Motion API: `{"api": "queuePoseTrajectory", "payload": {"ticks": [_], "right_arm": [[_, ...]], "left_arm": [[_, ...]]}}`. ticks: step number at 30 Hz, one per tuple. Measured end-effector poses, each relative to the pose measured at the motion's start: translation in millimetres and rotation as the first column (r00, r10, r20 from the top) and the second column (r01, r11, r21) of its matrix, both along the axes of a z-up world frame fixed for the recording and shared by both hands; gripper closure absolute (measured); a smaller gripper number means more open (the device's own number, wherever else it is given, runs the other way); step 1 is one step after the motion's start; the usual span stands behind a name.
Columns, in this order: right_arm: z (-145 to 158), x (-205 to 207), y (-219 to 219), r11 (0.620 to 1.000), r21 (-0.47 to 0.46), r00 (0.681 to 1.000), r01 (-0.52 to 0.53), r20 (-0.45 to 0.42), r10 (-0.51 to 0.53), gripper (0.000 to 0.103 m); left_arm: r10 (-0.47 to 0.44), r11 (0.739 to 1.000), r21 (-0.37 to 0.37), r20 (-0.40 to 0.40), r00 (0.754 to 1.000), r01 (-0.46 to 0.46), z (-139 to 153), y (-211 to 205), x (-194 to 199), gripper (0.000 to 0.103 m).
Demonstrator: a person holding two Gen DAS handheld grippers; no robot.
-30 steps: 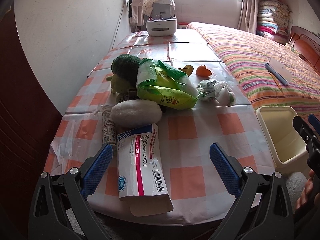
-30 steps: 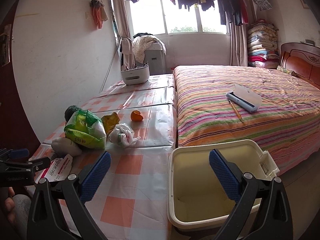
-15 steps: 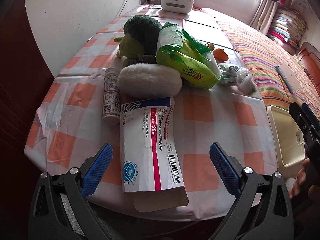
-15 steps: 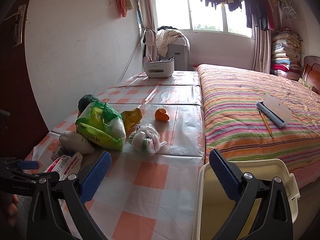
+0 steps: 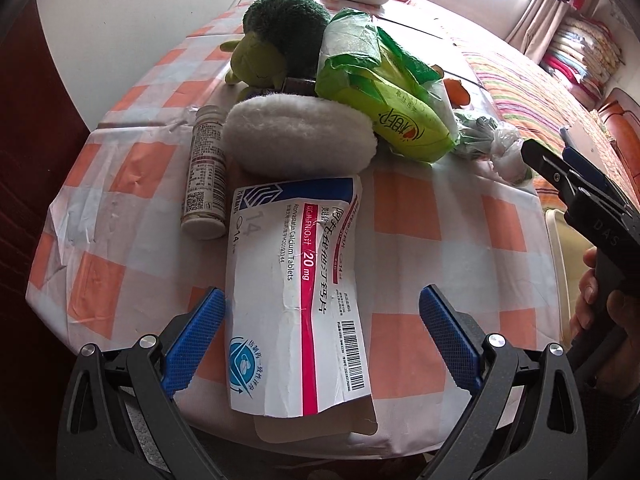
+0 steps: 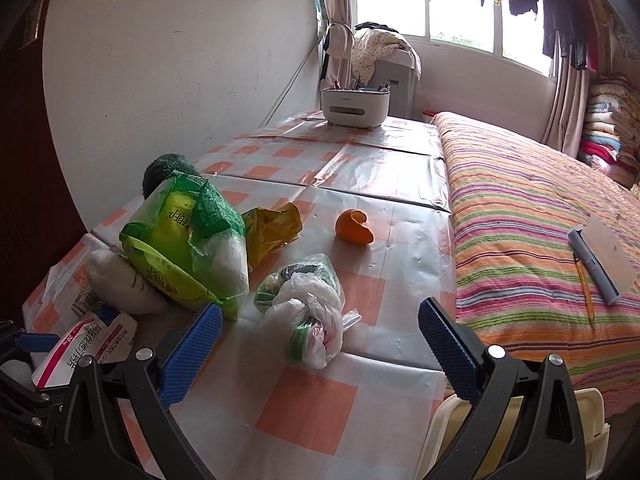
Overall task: Collect trash
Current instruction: 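Grasp the white medicine box with the left tool while the right tool grasps the white plastic bag, then carry the medicine box with the left tool while the right tool drops the plastic bag into the bin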
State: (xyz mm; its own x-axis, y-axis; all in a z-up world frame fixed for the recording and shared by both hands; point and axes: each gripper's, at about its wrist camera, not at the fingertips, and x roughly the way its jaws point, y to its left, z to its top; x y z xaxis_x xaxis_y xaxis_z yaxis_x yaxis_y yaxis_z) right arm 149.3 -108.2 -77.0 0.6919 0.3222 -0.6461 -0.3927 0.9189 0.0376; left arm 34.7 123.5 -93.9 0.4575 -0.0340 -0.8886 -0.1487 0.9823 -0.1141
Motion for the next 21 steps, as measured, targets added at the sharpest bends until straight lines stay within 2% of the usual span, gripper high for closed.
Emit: {"api": "queuePoseTrajectory", "payload": {"ticks": [7,9,11,12,16,21], "right_arm": [[-18.1,26.7,11.6,0.998,-0.057,0.999,-0.01,-0.053,0.007,0.009],[-23.4,29.7,13.3,0.998,-0.062,0.997,-0.019,-0.073,0.014,0.024],[-30.0,33.1,13.2,0.998,-0.046,0.993,-0.031,-0.116,0.025,0.054],[-33.2,33.7,12.6,0.999,-0.039,0.99,-0.039,-0.137,0.033,0.06],[-34.0,26.7,13.5,0.998,-0.057,0.992,-0.039,-0.119,0.032,0.068],[-27.5,11.7,12.0,0.998,-0.038,0.995,-0.045,-0.086,0.042,0.069]], "left_arm": [[0.007,1.0,-0.013,-0.001,1.0,-0.007,-5.6,1.4,8.0,0.009],[0.008,1.0,-0.009,0.0,1.0,-0.008,-8.1,1.6,9.5,0.015],[-0.002,1.0,-0.012,-0.013,1.0,0.002,-13.2,1.8,11.4,0.037],[-0.008,1.0,-0.024,-0.017,1.0,0.008,-15.5,2.4,12.0,0.036],[-0.019,1.0,-0.022,0.014,1.0,0.02,-16.2,0.8,9.3,0.04],[-0.047,0.998,0.038,0.067,0.997,0.044,-14.7,-7.5,5.0,0.043]]}}
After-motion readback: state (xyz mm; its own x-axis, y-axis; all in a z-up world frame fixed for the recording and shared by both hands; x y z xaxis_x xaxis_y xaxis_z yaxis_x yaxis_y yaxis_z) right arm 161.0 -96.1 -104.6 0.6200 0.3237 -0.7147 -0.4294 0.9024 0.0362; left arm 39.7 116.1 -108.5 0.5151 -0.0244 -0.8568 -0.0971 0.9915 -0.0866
